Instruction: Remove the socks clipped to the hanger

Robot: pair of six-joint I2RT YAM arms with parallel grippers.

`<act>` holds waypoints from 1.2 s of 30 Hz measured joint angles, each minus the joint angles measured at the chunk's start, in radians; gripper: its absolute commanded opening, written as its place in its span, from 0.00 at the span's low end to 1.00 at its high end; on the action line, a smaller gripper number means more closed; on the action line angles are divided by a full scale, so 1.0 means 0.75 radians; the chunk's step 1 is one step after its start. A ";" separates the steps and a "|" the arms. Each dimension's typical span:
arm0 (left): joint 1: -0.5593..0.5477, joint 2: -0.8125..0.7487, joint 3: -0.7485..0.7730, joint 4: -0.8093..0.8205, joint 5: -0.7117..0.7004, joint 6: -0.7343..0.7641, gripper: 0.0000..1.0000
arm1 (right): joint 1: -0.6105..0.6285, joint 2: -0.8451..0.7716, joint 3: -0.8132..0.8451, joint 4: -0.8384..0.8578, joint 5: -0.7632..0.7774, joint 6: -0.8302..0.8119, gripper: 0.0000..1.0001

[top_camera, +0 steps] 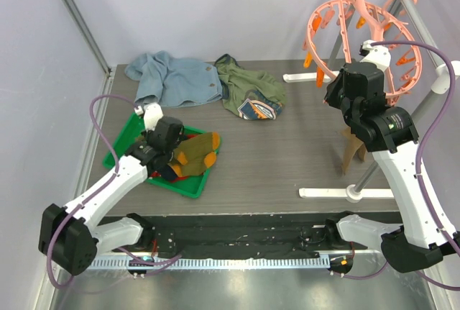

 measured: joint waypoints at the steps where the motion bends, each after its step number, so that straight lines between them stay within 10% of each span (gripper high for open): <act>1: 0.027 0.005 -0.044 -0.035 -0.001 -0.038 0.00 | 0.000 0.000 -0.001 0.000 -0.001 -0.001 0.06; 9: 0.124 0.007 -0.158 -0.191 -0.028 -0.249 0.27 | 0.000 0.000 -0.001 0.003 -0.013 -0.001 0.06; 13: 0.127 -0.002 -0.079 -0.276 -0.093 -0.318 0.73 | 0.000 0.000 -0.001 0.011 -0.027 0.001 0.06; 25: 0.070 -0.244 -0.028 0.038 0.145 -0.079 0.78 | 0.000 -0.009 -0.001 0.026 -0.071 0.021 0.06; 36: -0.449 0.120 0.128 0.617 0.414 0.210 0.81 | -0.002 -0.017 0.001 0.054 -0.117 0.070 0.06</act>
